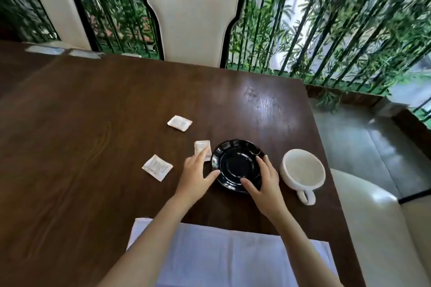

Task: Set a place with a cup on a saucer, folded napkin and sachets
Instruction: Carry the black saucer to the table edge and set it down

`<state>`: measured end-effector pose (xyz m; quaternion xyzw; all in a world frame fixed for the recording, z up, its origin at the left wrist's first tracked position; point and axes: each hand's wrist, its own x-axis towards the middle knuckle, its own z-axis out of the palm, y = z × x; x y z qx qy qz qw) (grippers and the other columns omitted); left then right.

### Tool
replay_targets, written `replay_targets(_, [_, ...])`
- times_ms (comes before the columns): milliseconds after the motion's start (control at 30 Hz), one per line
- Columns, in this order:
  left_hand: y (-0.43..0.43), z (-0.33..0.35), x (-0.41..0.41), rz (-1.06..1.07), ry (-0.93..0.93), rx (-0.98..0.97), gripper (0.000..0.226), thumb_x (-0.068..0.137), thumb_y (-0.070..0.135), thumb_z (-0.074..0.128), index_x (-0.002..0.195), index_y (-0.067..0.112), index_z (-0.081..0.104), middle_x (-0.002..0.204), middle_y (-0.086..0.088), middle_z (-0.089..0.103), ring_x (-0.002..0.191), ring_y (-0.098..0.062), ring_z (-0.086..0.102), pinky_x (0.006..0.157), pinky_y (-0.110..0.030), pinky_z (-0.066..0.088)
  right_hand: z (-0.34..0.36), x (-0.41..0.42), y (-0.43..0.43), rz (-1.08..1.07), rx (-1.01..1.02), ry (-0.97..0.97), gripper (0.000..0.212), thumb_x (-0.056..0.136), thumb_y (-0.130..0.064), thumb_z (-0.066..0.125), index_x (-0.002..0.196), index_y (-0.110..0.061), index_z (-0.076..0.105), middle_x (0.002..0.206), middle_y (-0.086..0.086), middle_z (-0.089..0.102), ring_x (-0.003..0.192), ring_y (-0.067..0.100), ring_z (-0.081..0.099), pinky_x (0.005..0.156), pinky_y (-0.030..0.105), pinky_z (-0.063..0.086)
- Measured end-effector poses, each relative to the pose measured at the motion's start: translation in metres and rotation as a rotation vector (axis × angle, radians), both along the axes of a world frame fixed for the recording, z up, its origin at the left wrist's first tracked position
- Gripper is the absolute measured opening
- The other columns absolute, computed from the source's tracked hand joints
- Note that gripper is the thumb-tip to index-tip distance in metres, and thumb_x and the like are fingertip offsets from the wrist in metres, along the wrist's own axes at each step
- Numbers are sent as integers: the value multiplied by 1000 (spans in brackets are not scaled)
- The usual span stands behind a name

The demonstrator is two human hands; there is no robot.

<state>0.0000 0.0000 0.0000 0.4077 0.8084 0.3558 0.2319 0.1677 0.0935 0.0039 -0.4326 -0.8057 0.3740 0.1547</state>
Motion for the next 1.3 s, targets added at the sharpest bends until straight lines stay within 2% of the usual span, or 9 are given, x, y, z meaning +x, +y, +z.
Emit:
replay_targets(100, [7, -5, 3, 83, -46, -10, 70, 82, 22, 70, 142, 13, 36, 131, -13, 50, 119, -28, 46, 100, -40, 43, -9, -3, 1, -111, 33, -20, 60, 90, -15, 57, 143, -8, 29, 157, 12, 10, 145, 27, 6, 116, 33, 8])
replay_targets(300, [23, -1, 8, 157, -117, -39, 45, 82, 10, 62, 127, 9, 53, 116, -10, 59, 97, -25, 60, 80, -26, 44, -17, -1, 1, -181, 15, -48, 56, 91, -13, 54, 143, -10, 32, 153, 12, 25, 141, 29, 14, 115, 34, 12])
replay_targets(567, [29, 2, 5, 279, -315, -43, 38, 81, 3, 63, 118, 8, 60, 110, -10, 67, 96, -21, 62, 80, -28, 49, -14, -3, -1, -198, 21, 9, 56, 87, -7, 54, 141, -10, 37, 148, 7, 35, 132, 28, 27, 111, 31, 19])
replay_targets(733, [14, 15, 3, 379, -445, 15, 36, 79, -3, 63, 111, 12, 62, 92, 4, 61, 97, -25, 63, 83, -47, 56, 6, -2, -6, -208, -7, 149, 51, 80, 5, 53, 127, -15, 51, 106, -3, 64, 103, 21, 51, 92, 25, 43])
replay_targets(800, [6, 25, 0, 387, -461, 11, 38, 79, -3, 62, 115, 11, 60, 97, 2, 61, 98, -25, 63, 83, -47, 56, 17, -3, -8, -223, -43, 198, 48, 79, 7, 54, 123, -13, 53, 98, -8, 60, 100, 16, 56, 88, 20, 43])
replay_targets(867, [-2, 37, -3, 385, -476, 14, 38, 80, -4, 61, 116, 11, 59, 109, -5, 63, 101, -26, 62, 79, -47, 58, 27, -5, -9, -213, -49, 173, 42, 79, 4, 54, 118, -13, 55, 103, 1, 62, 99, 19, 57, 89, 30, 46])
replay_targets(1000, [-19, 72, -6, 388, -541, 74, 33, 83, -8, 57, 111, 9, 59, 111, -8, 60, 96, -26, 63, 55, -33, 59, 52, -10, -11, -217, -114, 256, 32, 77, 3, 54, 101, -15, 64, 95, 7, 70, 89, 23, 64, 81, 38, 54])
replay_targets(1200, [-50, 132, -5, 415, -578, 211, 31, 81, -15, 54, 105, 3, 61, 104, -12, 63, 88, -28, 66, 63, -41, 60, 100, -14, -18, -161, -341, 273, 17, 85, -5, 52, 89, -13, 66, 77, 5, 70, 57, 27, 70, 62, 45, 60])
replay_targets(1300, [-71, 164, 0, 431, -579, 237, 32, 81, -14, 52, 106, 4, 59, 94, -9, 61, 73, -21, 64, 46, -30, 58, 134, -15, -29, -130, -313, 332, 16, 81, -1, 54, 78, -10, 67, 64, 5, 67, 47, 22, 68, 46, 32, 58])
